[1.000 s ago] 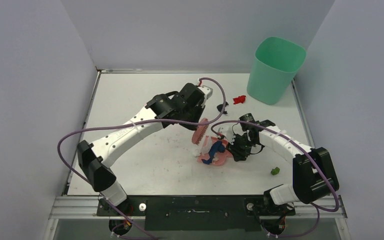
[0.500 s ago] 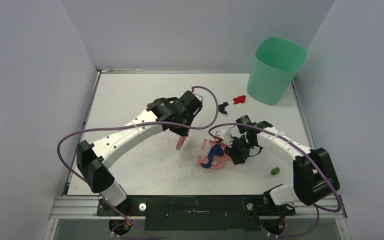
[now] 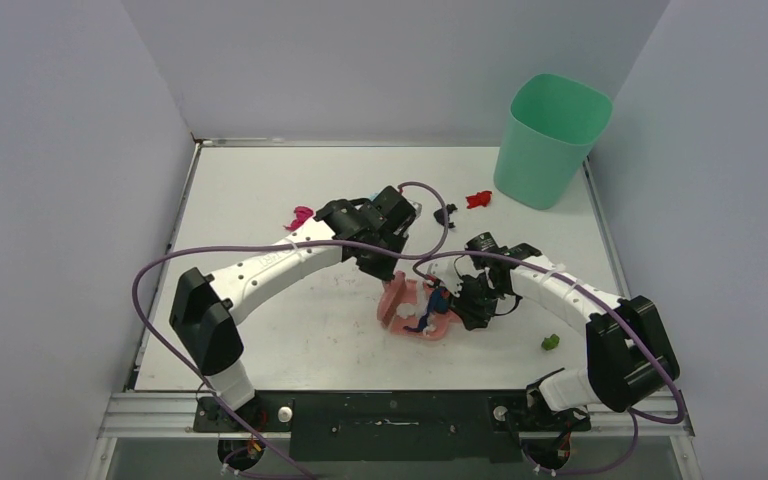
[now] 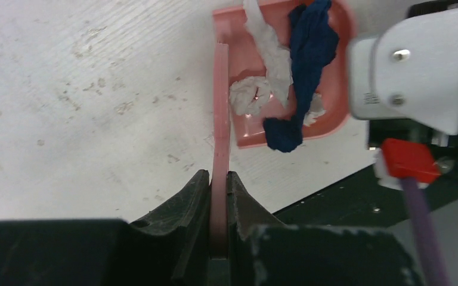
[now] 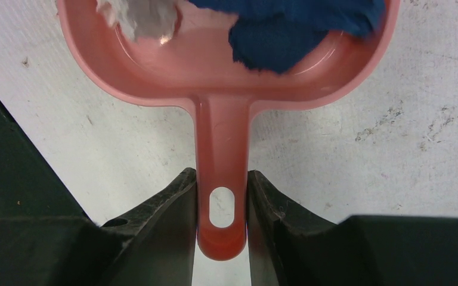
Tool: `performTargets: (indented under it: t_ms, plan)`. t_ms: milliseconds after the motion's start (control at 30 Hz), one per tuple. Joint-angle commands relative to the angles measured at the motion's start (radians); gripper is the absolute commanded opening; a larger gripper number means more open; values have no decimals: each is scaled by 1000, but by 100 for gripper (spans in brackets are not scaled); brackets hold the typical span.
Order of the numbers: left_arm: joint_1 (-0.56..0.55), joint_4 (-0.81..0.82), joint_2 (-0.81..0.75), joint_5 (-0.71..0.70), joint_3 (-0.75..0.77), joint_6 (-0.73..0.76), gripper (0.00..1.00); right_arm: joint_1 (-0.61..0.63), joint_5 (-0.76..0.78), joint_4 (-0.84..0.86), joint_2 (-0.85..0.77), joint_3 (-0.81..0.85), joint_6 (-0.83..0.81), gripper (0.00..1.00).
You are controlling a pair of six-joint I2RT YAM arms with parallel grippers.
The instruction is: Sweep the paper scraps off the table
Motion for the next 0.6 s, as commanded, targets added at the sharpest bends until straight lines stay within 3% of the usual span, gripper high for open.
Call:
performTargets:
  t_ms: [0, 167, 567]
  plan:
    - [-4, 94, 29, 135, 136, -38, 0, 8, -20, 25, 3, 18, 20, 19]
    - [-4, 15, 56, 65, 279, -18, 0, 9, -39, 25, -15, 22, 23, 19]
    - [-4, -86, -32, -113, 323, 13, 0, 0, -61, 48, -112, -22, -5, 19]
